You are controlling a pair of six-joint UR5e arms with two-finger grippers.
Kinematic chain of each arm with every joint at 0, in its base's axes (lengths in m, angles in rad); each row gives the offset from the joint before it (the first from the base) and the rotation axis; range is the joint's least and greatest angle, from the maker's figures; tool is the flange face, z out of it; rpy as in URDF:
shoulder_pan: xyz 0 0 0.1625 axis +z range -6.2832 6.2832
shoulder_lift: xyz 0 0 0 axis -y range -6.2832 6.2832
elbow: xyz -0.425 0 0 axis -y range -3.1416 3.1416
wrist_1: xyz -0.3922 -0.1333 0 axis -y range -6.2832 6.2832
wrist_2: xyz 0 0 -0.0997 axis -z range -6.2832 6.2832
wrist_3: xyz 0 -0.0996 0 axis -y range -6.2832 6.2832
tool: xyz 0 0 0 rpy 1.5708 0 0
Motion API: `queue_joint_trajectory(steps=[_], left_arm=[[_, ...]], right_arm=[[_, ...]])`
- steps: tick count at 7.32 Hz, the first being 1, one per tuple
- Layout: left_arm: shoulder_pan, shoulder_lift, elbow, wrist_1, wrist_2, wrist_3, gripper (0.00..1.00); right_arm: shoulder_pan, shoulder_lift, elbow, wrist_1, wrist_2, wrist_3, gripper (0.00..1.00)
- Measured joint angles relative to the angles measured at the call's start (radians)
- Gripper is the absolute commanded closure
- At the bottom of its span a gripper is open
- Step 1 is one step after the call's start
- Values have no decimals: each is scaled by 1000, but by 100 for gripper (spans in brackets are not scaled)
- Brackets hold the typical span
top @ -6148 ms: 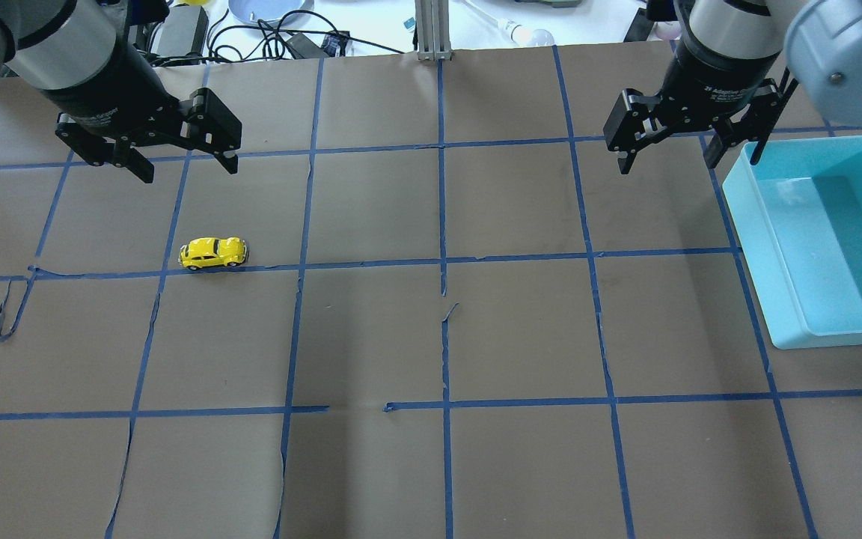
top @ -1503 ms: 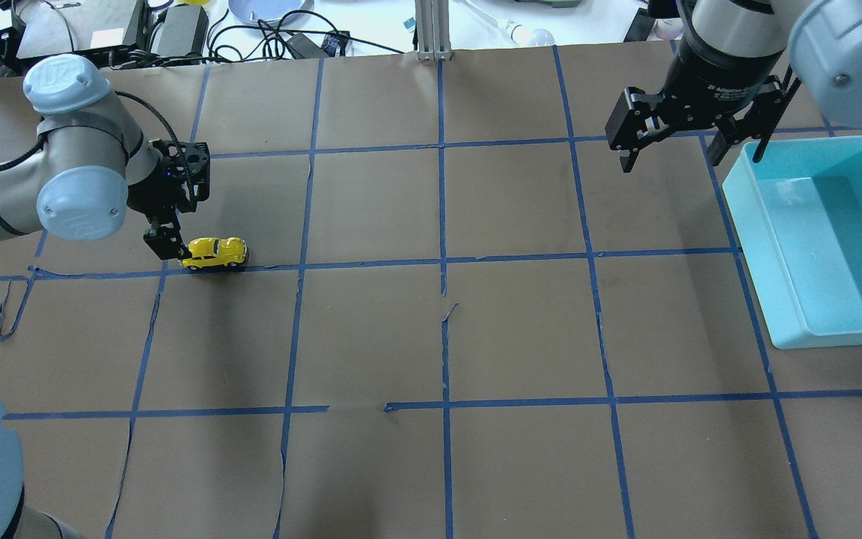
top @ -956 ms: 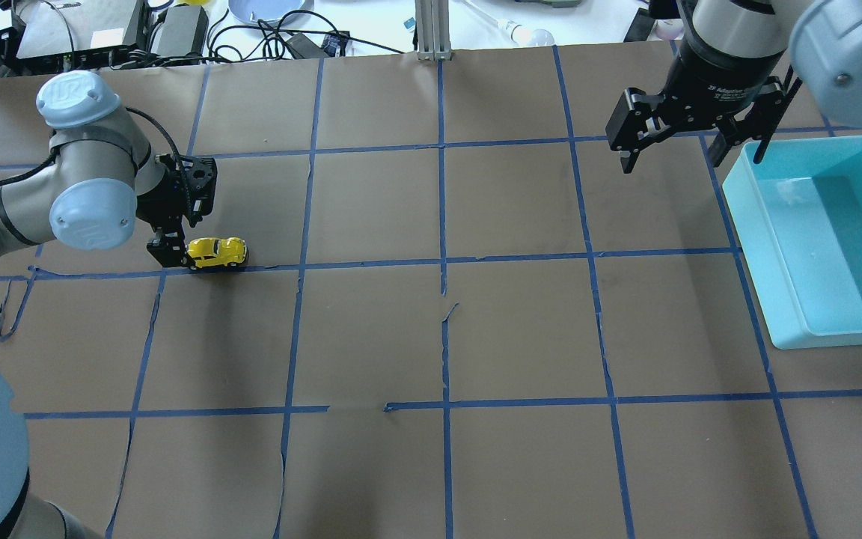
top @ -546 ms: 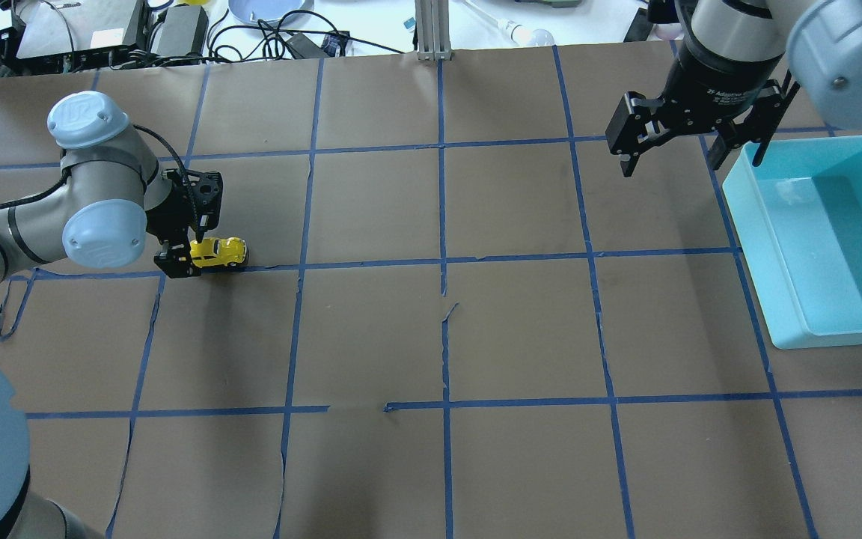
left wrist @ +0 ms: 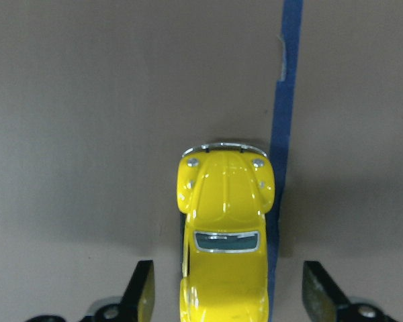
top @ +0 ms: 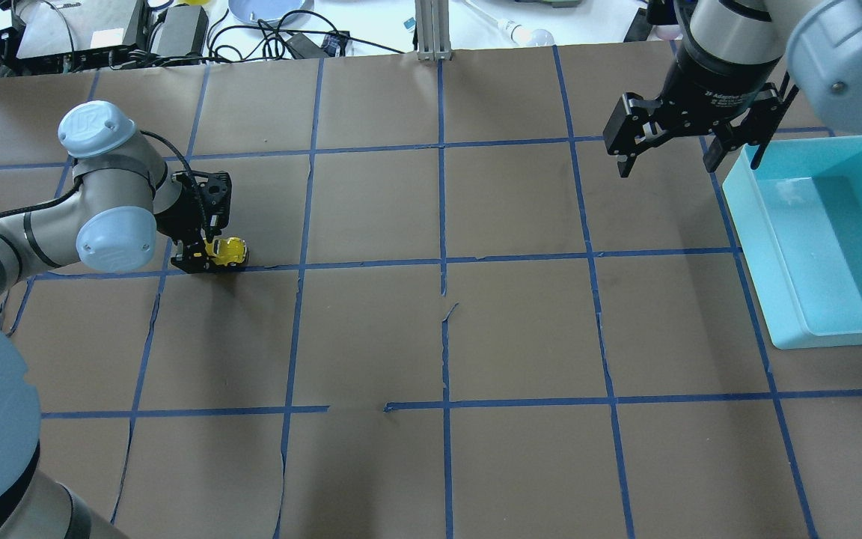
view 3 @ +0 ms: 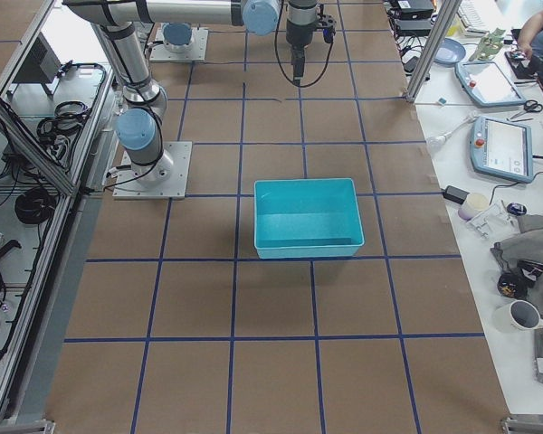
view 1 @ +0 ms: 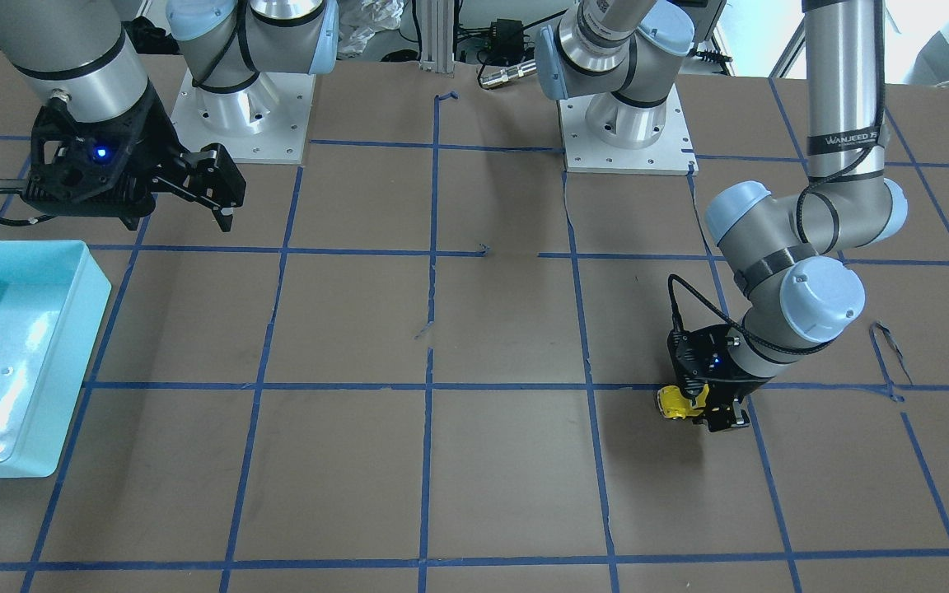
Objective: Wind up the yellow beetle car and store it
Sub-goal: 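Lower the left gripper over the yellow car and close on it, then drag the held car backward along the table with the left gripper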
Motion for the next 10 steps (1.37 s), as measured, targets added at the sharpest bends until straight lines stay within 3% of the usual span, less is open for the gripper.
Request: queue_joint_trajectory(steps=[10], left_arm=[[104, 2, -6, 4, -4, 72, 73]], right_arm=[[-1, -4, 5, -2, -5, -15, 0]])
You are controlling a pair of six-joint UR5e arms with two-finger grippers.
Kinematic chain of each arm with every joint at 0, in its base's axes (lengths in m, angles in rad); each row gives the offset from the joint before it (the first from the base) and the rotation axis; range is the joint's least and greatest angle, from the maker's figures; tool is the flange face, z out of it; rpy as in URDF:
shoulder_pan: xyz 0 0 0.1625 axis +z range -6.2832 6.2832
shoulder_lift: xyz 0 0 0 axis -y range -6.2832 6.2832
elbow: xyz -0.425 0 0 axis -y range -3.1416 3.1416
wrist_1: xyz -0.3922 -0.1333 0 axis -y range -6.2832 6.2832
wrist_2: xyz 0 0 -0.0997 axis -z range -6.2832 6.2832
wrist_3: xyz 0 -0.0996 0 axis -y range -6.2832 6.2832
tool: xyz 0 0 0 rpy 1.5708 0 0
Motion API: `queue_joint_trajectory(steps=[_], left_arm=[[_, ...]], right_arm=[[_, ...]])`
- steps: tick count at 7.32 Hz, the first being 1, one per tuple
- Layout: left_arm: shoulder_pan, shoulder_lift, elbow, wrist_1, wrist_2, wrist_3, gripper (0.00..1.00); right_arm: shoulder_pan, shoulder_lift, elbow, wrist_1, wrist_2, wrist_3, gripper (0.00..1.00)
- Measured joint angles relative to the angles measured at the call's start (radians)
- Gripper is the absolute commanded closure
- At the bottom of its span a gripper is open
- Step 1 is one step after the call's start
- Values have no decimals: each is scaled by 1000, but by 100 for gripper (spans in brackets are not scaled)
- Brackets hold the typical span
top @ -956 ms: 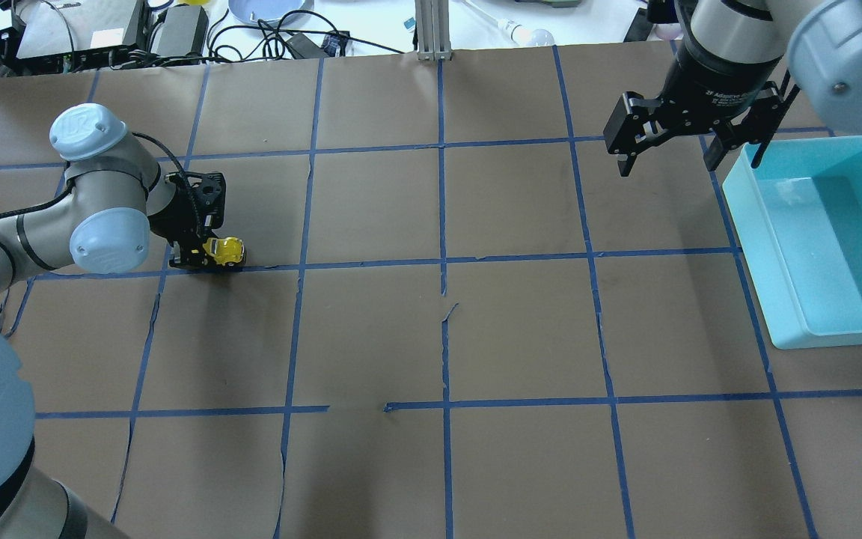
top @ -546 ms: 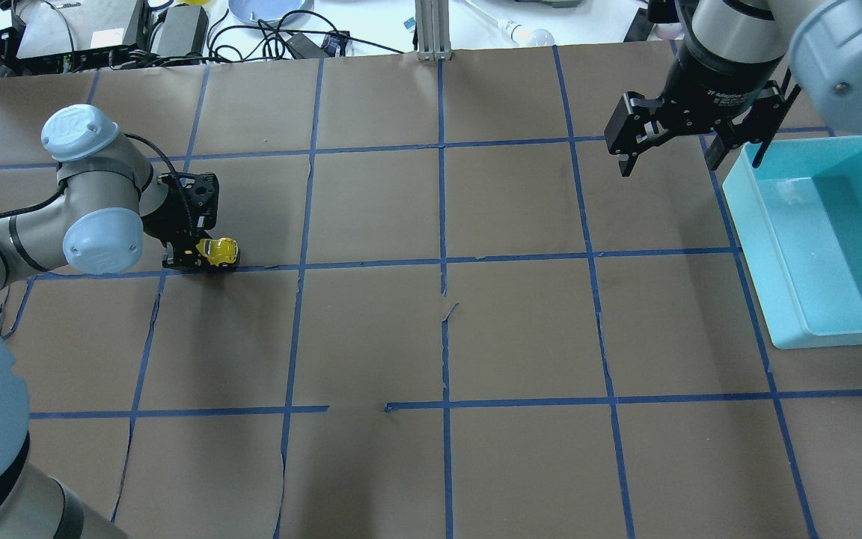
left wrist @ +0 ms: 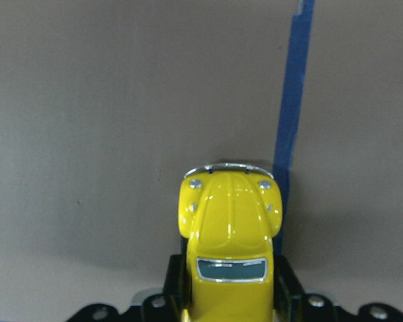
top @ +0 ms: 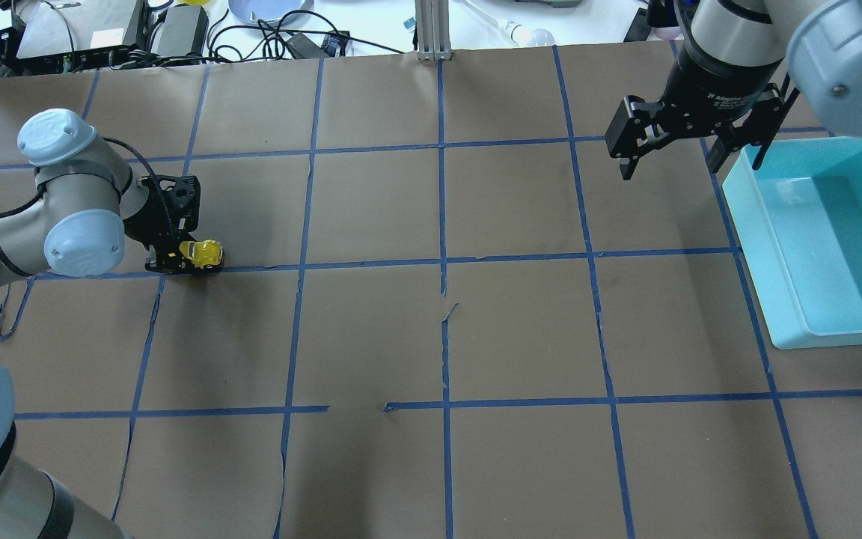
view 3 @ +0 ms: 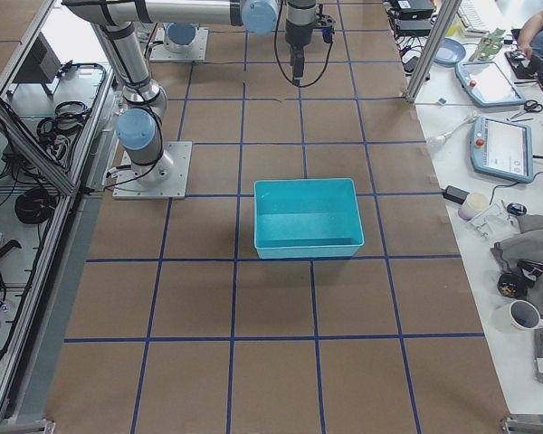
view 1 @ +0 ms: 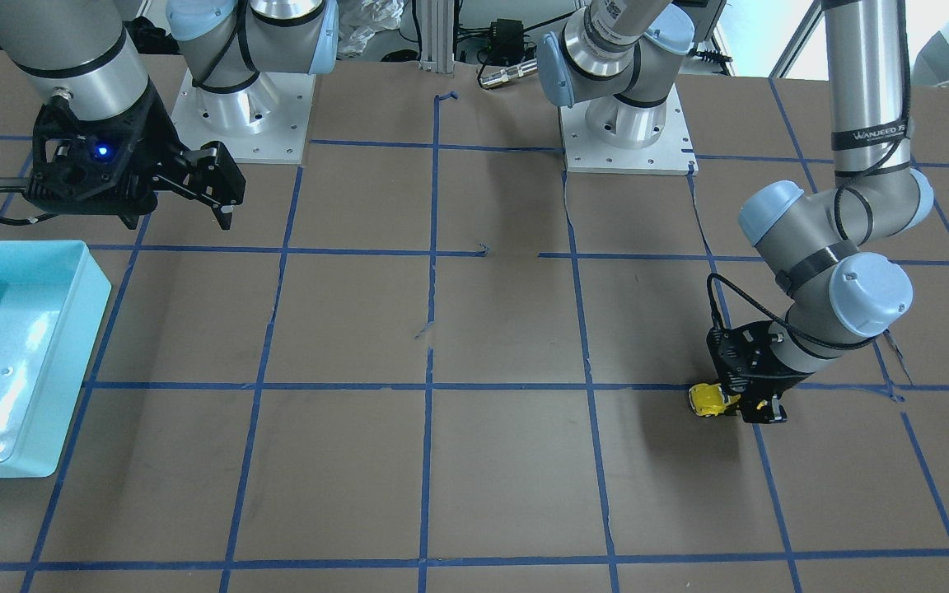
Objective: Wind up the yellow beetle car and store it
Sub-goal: 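Drag the held car backward along the table with the left gripper, then push the car forward along the table with the left gripper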
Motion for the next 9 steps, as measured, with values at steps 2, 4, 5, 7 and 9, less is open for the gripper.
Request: queue_joint_trajectory(steps=[2, 4, 5, 7, 9], left_arm=[[30, -1, 0, 1, -1, 40, 73], [38, 0, 4, 2, 4, 89, 73], [50, 1, 5, 1, 6, 118, 73], [91, 0, 5, 1, 1, 168, 73], [103, -2, 4, 1, -2, 176, 73]], right_arm=[[-1, 0, 0, -5, -2, -1, 0], [0, 0, -4, -7, 5, 0, 0], [0, -1, -5, -6, 7, 0, 0], [0, -1, -4, -6, 10, 1, 0], [1, -2, -3, -6, 9, 1, 0]])
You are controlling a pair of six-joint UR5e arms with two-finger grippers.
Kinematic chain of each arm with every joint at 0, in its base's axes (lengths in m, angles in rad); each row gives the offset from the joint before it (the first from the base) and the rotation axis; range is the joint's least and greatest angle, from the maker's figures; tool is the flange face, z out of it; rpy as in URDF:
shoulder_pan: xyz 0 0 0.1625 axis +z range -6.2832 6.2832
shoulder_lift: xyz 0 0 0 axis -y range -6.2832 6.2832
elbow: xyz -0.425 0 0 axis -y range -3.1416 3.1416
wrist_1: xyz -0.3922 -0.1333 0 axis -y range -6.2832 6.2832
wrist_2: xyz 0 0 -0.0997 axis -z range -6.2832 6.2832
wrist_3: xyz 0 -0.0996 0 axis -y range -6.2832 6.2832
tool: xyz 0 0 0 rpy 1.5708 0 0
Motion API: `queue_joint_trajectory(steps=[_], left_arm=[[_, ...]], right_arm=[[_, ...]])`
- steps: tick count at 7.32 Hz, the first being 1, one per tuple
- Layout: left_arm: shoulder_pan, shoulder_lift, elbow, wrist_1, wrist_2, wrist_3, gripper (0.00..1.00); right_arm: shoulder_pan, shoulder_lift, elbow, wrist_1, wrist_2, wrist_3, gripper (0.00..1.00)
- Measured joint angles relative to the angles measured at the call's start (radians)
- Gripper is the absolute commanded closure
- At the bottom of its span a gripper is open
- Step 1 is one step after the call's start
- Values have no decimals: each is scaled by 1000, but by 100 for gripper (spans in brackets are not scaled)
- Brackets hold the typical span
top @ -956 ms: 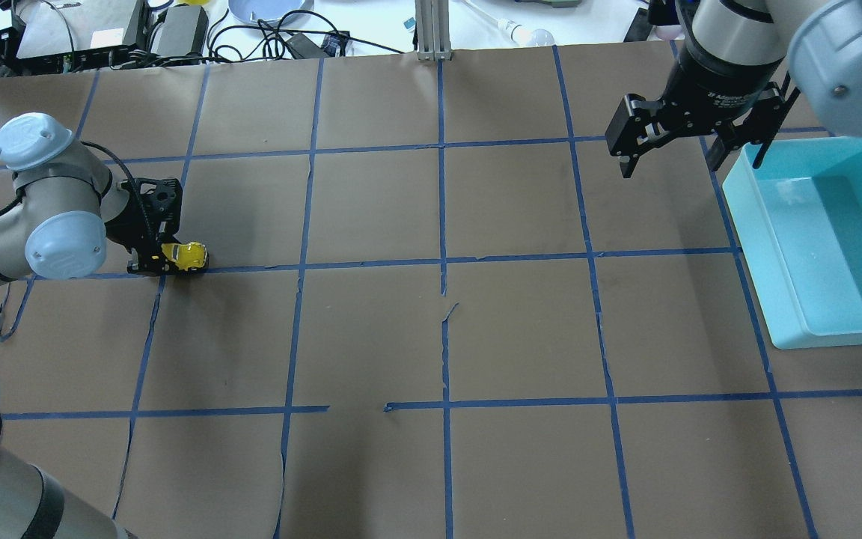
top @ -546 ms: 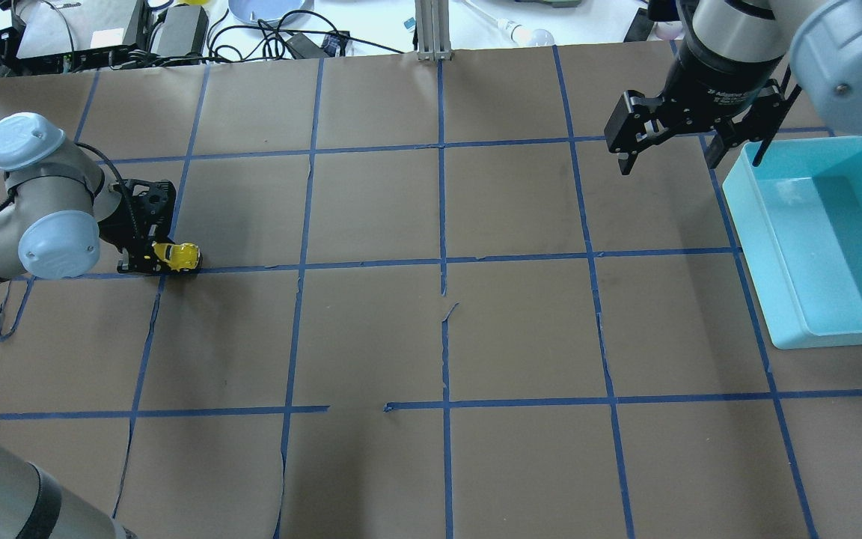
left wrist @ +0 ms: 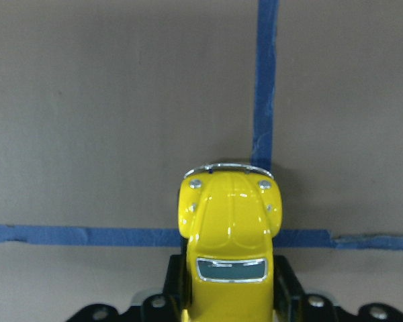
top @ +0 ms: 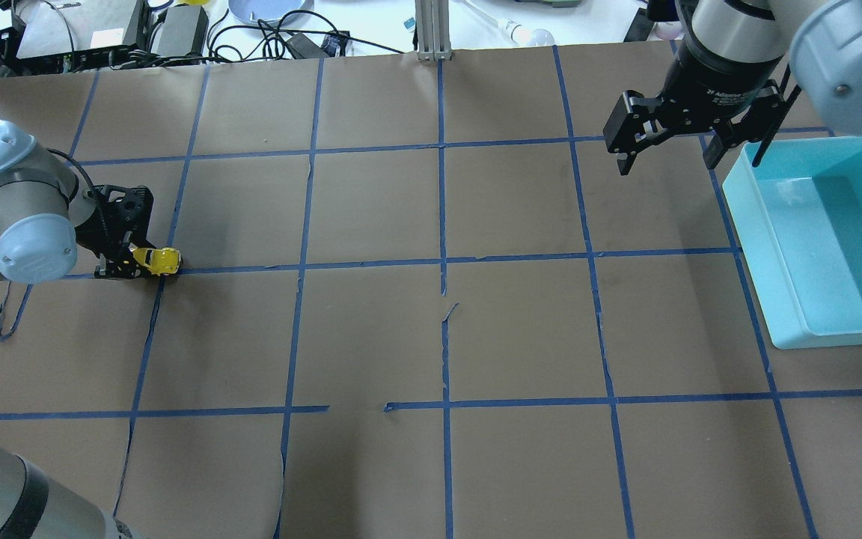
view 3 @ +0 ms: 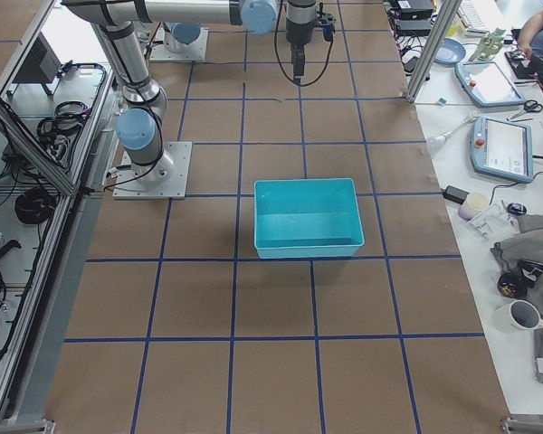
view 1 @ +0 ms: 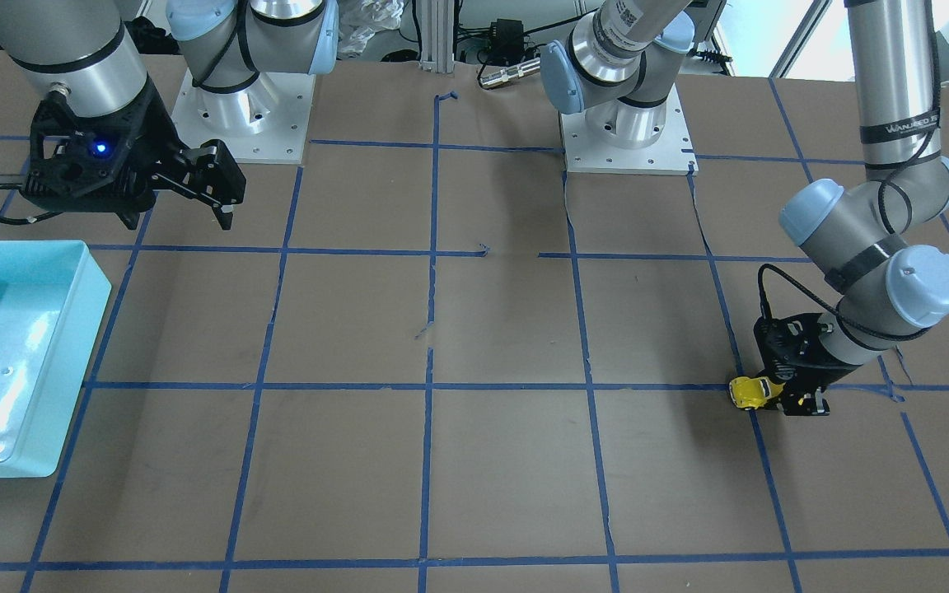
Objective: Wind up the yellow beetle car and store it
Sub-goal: 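Push the car forward along the table with the left gripper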
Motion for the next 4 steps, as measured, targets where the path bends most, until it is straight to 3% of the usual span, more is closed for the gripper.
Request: queue_joint_trajectory(steps=[4], left_arm=[[-14, 10, 4, -1, -2, -22, 73]], right_arm=[[0, 0, 1, -1, 2, 1, 0]])
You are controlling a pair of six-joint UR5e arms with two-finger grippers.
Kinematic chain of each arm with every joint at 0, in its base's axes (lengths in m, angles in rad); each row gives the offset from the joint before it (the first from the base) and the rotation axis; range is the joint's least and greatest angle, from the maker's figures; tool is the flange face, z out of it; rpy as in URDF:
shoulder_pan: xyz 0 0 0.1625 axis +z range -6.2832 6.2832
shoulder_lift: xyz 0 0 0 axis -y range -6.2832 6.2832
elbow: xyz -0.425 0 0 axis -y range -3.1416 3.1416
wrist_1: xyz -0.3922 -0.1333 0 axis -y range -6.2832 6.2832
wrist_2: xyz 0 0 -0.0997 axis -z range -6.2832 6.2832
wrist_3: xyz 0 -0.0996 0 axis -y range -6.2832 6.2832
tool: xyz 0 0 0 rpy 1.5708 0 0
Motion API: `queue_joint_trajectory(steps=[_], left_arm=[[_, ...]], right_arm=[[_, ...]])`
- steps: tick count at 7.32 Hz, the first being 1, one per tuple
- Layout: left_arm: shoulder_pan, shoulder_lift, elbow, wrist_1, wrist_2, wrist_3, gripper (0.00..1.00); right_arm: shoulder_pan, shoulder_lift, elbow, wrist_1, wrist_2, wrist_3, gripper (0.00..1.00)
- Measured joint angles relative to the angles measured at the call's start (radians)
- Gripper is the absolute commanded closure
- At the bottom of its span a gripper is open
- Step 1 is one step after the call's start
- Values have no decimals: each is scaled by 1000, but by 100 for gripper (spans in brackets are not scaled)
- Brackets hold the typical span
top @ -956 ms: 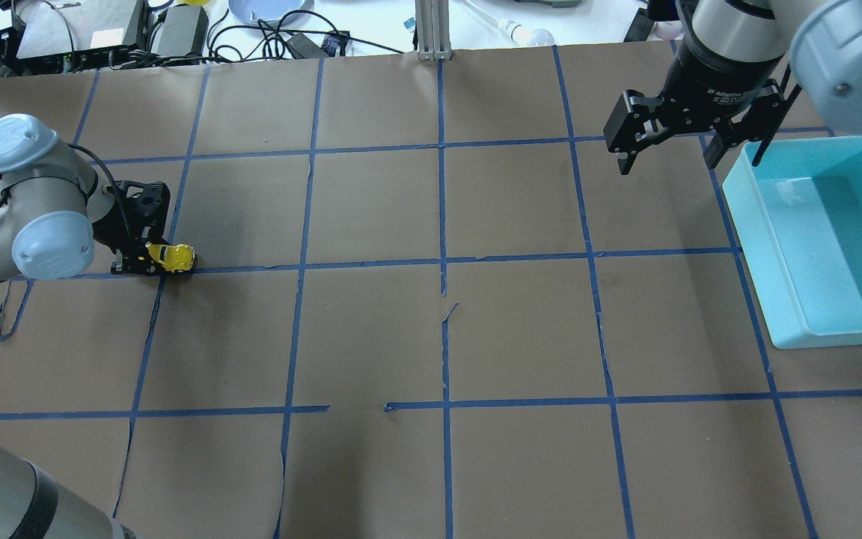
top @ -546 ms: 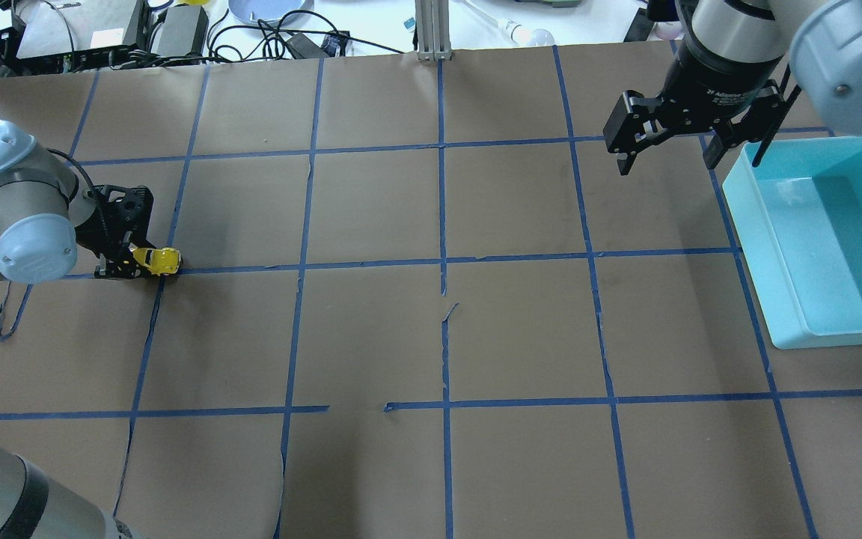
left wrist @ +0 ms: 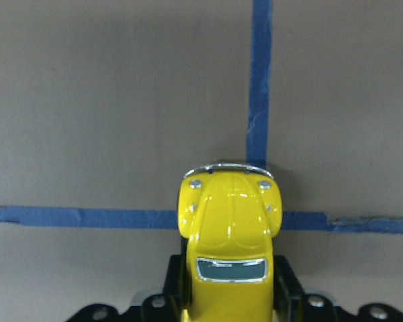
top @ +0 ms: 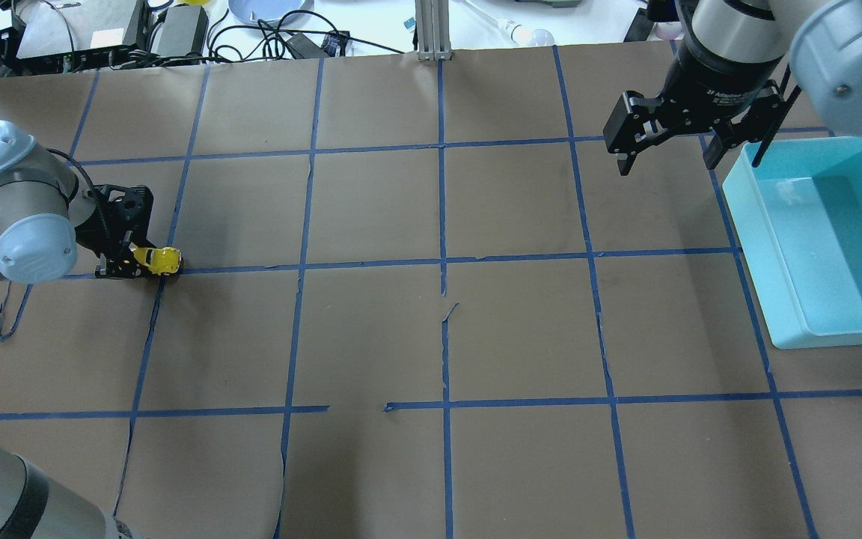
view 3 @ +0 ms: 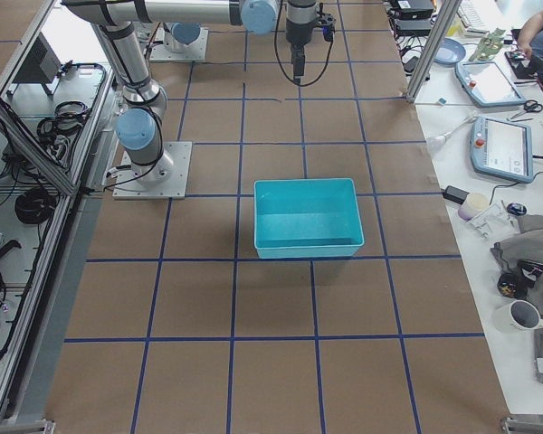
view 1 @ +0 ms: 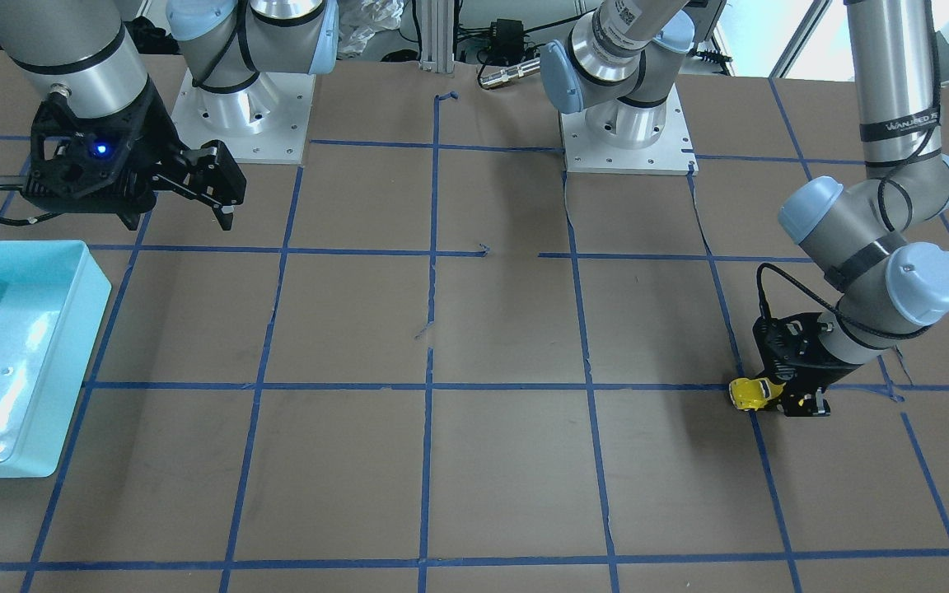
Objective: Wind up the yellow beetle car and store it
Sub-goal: 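Push the car forward along the table with the left gripper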
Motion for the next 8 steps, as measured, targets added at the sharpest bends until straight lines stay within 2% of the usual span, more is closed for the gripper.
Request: queue_joint_trajectory(steps=[5, 8], left_arm=[[-193, 7, -1, -2, 9, -242, 73], [-212, -9, -5, -1, 5, -276, 73]], right_arm=[[-1, 0, 0, 0, 0, 0, 0], [-1, 1, 1, 0, -1, -1, 0]])
